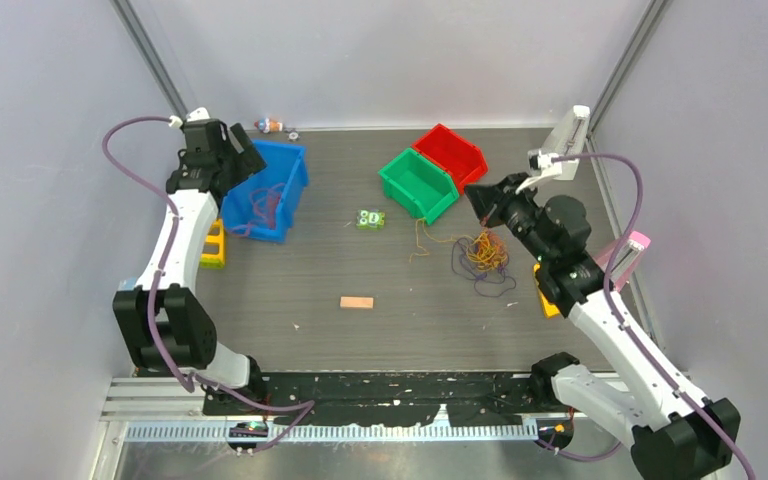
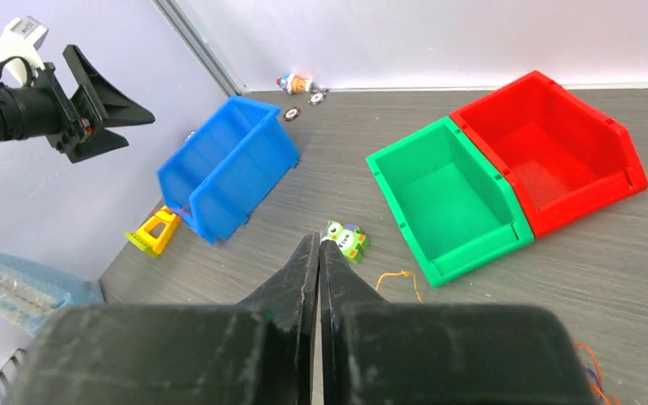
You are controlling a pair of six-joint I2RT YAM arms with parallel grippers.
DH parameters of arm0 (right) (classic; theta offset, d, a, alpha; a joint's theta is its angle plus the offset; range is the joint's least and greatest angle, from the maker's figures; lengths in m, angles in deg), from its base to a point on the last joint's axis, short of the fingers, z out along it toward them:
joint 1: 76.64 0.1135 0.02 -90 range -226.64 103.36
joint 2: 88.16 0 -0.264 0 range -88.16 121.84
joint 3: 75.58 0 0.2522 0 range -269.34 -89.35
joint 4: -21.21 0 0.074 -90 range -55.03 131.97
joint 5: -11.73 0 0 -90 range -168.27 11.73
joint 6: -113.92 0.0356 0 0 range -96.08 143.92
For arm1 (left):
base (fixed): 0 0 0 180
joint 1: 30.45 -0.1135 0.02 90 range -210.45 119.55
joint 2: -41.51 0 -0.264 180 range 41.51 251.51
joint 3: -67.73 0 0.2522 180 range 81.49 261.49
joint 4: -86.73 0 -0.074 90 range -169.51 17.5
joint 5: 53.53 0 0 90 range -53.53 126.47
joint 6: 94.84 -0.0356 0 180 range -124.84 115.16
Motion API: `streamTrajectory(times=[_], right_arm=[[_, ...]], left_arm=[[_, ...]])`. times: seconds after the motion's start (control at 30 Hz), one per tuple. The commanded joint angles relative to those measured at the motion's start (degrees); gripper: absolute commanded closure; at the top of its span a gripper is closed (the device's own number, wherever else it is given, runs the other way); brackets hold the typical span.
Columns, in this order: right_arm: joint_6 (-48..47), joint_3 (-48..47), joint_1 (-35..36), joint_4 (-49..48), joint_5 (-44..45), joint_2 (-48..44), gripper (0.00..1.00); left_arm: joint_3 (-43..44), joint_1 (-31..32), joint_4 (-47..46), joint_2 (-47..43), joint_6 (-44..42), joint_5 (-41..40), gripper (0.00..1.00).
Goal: Untangle the cables
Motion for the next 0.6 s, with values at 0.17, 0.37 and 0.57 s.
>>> streamTrajectory(times=[0.17,0.37,0.57], right_arm=[[-1.75,-19.27,0.23,12.77,-1.32,12.69,0.89],[-3.36,-16.83,0.72,18.21,-2.74,17.43,0.39],[-2.99,-7.21,2.83,16.28,0.78,15.34,0.30]], left_arm=[[-7.06,4.96,0.05,-10.00,-1.82,0.94,0.11],[-15.99,5.99,-2.83,-14.80,-1.37,1.99,0.10],[-18.22,3.38,-3.70,-12.11,1.82,0.18,0.21]])
